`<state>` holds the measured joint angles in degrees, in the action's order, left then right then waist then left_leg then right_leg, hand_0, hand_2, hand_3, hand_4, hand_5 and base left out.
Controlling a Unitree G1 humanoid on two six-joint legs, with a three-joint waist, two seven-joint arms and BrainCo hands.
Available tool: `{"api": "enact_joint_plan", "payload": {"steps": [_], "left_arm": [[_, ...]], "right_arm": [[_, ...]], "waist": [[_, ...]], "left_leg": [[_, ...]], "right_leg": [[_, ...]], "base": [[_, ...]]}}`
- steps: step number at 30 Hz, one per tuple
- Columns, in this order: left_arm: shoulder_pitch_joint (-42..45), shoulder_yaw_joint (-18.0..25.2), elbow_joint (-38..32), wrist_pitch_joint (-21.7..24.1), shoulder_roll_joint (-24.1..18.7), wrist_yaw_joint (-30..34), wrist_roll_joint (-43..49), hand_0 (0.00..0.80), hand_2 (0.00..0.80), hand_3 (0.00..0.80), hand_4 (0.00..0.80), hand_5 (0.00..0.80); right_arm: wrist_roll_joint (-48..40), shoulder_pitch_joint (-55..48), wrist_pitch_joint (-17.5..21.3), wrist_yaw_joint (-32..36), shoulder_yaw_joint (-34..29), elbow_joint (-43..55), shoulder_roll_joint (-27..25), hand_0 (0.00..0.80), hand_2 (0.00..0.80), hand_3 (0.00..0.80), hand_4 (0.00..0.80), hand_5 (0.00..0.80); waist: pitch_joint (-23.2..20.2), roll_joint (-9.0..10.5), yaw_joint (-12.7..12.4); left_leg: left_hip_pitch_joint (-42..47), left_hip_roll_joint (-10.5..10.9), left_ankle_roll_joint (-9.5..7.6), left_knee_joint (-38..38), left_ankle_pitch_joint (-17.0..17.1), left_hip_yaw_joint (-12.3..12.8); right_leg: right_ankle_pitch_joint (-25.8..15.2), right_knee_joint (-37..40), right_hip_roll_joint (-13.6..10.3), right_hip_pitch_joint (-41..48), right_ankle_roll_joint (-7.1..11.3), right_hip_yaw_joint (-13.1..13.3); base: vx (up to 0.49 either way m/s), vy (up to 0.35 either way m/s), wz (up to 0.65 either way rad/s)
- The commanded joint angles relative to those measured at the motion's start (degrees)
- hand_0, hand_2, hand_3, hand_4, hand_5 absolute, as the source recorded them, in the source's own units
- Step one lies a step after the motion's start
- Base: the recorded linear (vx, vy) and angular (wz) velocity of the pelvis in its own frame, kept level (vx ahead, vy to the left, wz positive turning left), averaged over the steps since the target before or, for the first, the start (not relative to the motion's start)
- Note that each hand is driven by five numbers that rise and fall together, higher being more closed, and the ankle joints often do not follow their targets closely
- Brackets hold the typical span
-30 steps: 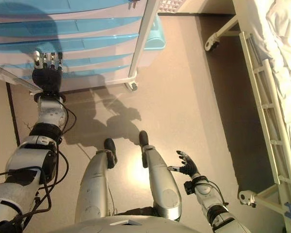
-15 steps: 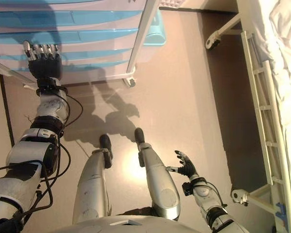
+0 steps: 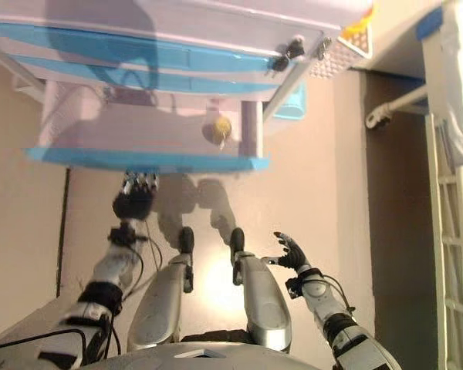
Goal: Open the drawer and pick up the medicine
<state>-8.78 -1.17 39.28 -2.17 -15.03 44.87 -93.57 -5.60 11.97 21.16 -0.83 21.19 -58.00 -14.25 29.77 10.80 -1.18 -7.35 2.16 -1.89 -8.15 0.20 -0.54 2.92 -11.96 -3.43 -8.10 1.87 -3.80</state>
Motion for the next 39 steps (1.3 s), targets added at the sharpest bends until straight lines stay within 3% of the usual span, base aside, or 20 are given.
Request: {"api": "enact_joint_plan", "payload": {"steps": [1, 4, 7, 8, 10, 12, 13, 16, 17, 18, 19, 24, 25, 28, 30, 34, 39], "left_arm": [[-3.13, -2.56, -15.02, -7.91, 2.97, 24.2, 3.58, 0.8, 0.8, 0.8, 0.8, 0.8], [3.86, 0.28, -3.87, -11.83, 3.21, 25.54, 5.04, 0.8, 0.8, 0.8, 0.8, 0.8], [10.23, 3.93, 8.73, -12.55, 3.82, 15.03, 6.2, 0.8, 0.8, 0.8, 0.8, 0.8], [11.64, 5.3, 11.88, -13.21, 4.13, 14.34, 7.59, 0.8, 0.8, 0.8, 0.8, 0.8], [15.15, 10.62, 20.16, -11.63, 4.23, 3.08, 11.1, 0.8, 0.8, 0.8, 0.8, 0.8], [16.63, 13.93, 27.33, -10.2, 3.37, -0.94, 18.65, 0.8, 0.8, 0.8, 0.8, 0.8], [17.42, 16.16, 32.34, -8.78, 2.8, -4.05, 26.92, 0.8, 0.8, 0.8, 0.8, 0.8], [18.37, 18.99, 38.4, -0.82, 1.46, -14.56, 39.95, 0.8, 0.8, 0.8, 0.8, 0.8], [18.16, 19.59, 39.59, 2.2, 0.9, -17.87, 43.31, 0.571, 0.571, 0.571, 0.571, 0.571], [17.78, 19.71, 40.22, 4.06, 0.66, -21.16, 46.0, 0.0, 0.0, 0.0, 0.0, 0.0], [17.32, 19.67, 40.51, 5.3, 0.49, -24.73, 48.62, 0.0, 0.0, 0.0, 0.0, 0.0], [14.49, 15.78, 39.13, 10.5, 0.45, -33.25, 57.75, 0.0, 0.0, 0.0, 0.0, 0.0], [13.09, 11.52, 38.09, 14.32, 0.79, -37.38, 68.63, 0.0, 0.0, 0.0, 0.0, 0.0], [10.75, 2.33, 35.52, 18.77, 0.74, -42.92, 81.19, 0.0, 0.0, 0.0, 0.0, 0.0], [9.17, -3.22, 33.98, 18.74, 0.27, -44.24, 83.46, 0.0, 0.0, 0.0, 0.0, 0.0], [7.02, -7.02, 32.83, 16.5, 0.14, -43.17, 83.78, 0.0, 0.0, 0.0, 0.0, 0.0], [6.68, -11.11, 32.4, 14.08, 0.07, -41.45, 88.08, 0.0, 0.0, 0.0, 0.0, 0.0]], "right_arm": [[2.5, -4.22, -0.75, 0.69, -2.55, 0.84, -5.46, 0.0, 0.0, 0.0, 0.0, 0.0], [3.1, -4.95, -2.21, 1.78, -4.71, 0.96, -5.79, 0.0, 0.0, 0.0, 0.0, 0.0], [4.0, -5.89, -1.94, 2.45, -6.87, -1.16, -5.0, 0.0, 0.0, 0.0, 0.0, 0.0], [4.19, -6.0, -1.6, 2.51, -7.28, -2.23, -4.65, 0.0, 0.0, 0.0, 0.0, 0.0], [4.56, -6.38, -0.59, 2.55, -8.79, -5.42, -3.84, 0.0, 0.0, 0.0, 0.0, 0.0], [4.15, -6.22, -0.33, 2.53, -10.03, -7.6, -3.43, 0.0, 0.0, 0.0, 0.0, 0.0], [3.97, -6.28, -0.05, 2.51, -11.2, -9.15, -3.17, 0.0, 0.0, 0.0, 0.0, 0.0], [4.3, -6.49, 0.18, 2.1, -13.23, -11.51, -2.35, 0.0, 0.0, 0.0, 0.0, 0.0], [4.54, -6.7, 0.32, 1.96, -13.6, -12.1, -2.07, 0.0, 0.0, 0.0, 0.0, 0.0], [4.77, -6.95, 0.51, 1.85, -13.79, -12.54, -1.89, 0.0, 0.0, 0.0, 0.0, 0.0], [5.12, -7.33, 0.69, 1.59, -13.9, -12.86, -1.64, 0.0, 0.0, 0.0, 0.0, 0.0], [6.01, -8.45, 0.77, 0.61, -13.33, -13.34, -1.11, 0.0, 0.0, 0.0, 0.0, 0.0], [6.17, -8.92, 0.62, -0.16, -12.69, -13.24, -0.91, 0.0, 0.0, 0.0, 0.0, 0.0], [6.71, -9.09, 0.29, -0.75, -11.65, -12.93, -1.17, 0.0, 0.0, 0.0, 0.0, 0.0], [8.12, -8.94, -0.05, -1.32, -10.82, -12.72, -1.85, 0.0, 0.0, 0.0, 0.0, 0.0], [9.83, -7.99, -1.58, -5.33, -9.91, -12.6, -2.59, 0.0, 0.0, 0.0, 0.0, 0.0], [7.67, -7.36, 0.37, -15.45, -11.62, -10.19, -3.47, 0.0, 0.0, 0.0, 0.0, 0.0]], "waist": [[-9.62, -8.11, -1.5], [-10.94, -8.29, -2.95], [-12.51, -8.0, -4.6], [-12.96, -7.89, -4.97], [-14.2, -7.75, -6.2], [-15.02, -7.72, -7.05], [-15.48, -7.74, -7.74], [-16.87, -7.87, -8.29], [-17.31, -7.88, -8.17], [-17.66, -7.87, -7.96], [-18.0, -7.92, -7.69], [-19.42, -8.14, -5.95], [-19.97, -8.24, -5.14], [-20.63, -8.39, -3.75], [-20.95, -8.61, -2.76], [-21.47, -8.84, -1.56], [-21.91, -8.86, -0.09]], "left_leg": [[-2.25, -2.63, 3.58, -0.96, -1.99, -1.86], [0.37, -2.99, 4.09, 0.24, -1.49, -2.1], [2.53, -2.72, 4.12, 0.39, -1.45, -2.71], [3.1, -2.56, 4.1, 0.53, -1.47, -2.9], [4.54, -2.07, 4.12, 0.66, -1.7, -3.61], [5.42, -1.64, 4.14, 0.86, -1.78, -4.28], [6.28, -1.25, 4.19, 0.84, -2.09, -4.82], [7.39, -0.56, 4.22, 1.69, -2.1, -5.6], [7.82, -0.36, 4.21, 2.09, -2.1, -5.63], [8.2, -0.24, 4.21, 2.45, -2.13, -5.63], [8.57, -0.13, 4.21, 2.9, -2.08, -5.61], [9.39, 0.19, 3.94, 4.74, -1.72, -5.04], [9.72, 0.38, 3.58, 5.37, -1.67, -4.68], [9.87, 0.57, 2.94, 5.8, -1.91, -3.54], [10.31, 0.83, 2.38, 5.98, -2.22, -2.81], [11.43, 1.44, 1.34, 6.07, -3.24, -1.74], [12.6, 2.08, 0.22, 6.23, -4.34, -0.09]], "right_leg": [[3.93, -3.08, 2.51, 0.67, -2.91, -2.75], [4.25, -1.99, 2.18, 3.95, -2.91, -5.05], [4.23, -0.93, 1.77, 7.0, -2.85, -7.3], [4.21, -0.52, 1.76, 7.78, -2.81, -7.66], [4.3, 0.59, 1.64, 9.84, -2.59, -8.52], [4.34, 1.42, 1.59, 11.21, -2.54, -9.32], [4.61, 1.85, 1.53, 12.4, -2.51, -9.83], [4.07, 3.51, 1.38, 13.78, -2.25, -10.8], [3.88, 4.02, 1.4, 14.09, -2.17, -10.82], [3.76, 4.48, 1.4, 14.37, -2.12, -10.73], [3.53, 4.91, 1.34, 14.54, -1.97, -10.63], [2.35, 6.41, 1.23, 14.31, -1.37, -9.46], [1.72, 7.05, 1.22, 14.19, -1.11, -8.76], [0.87, 7.74, 1.31, 13.62, -0.76, -7.42], [0.26, 8.28, 1.38, 13.5, -0.47, -6.42], [-0.73, 9.22, 1.38, 13.57, 0.09, -4.38], [-2.51, 10.62, 1.19, 13.61, 1.03, -1.65]], "base": [[0.037, -0.079, 0.39], [0.03, -0.076, 0.42], [0.016, -0.088, 0.33], [0.078, -0.067, 0.25], [0.073, -0.051, 0.25], [0.053, -0.022, 0.27], [0.046, 0.003, 0.4], [0.025, 0.023, 0.28], [0.02, 0.05, 0.23], [0.022, 0.067, 0.2], [0.015, 0.073, 0.12], [0.008, 0.071, 0.02], [0.011, 0.065, -0.02], [0.0, 0.067, -0.06], [0.01, 0.073, -0.29], [0.031, 0.074, -0.33], [0.029, 0.055, -0.29]]}}
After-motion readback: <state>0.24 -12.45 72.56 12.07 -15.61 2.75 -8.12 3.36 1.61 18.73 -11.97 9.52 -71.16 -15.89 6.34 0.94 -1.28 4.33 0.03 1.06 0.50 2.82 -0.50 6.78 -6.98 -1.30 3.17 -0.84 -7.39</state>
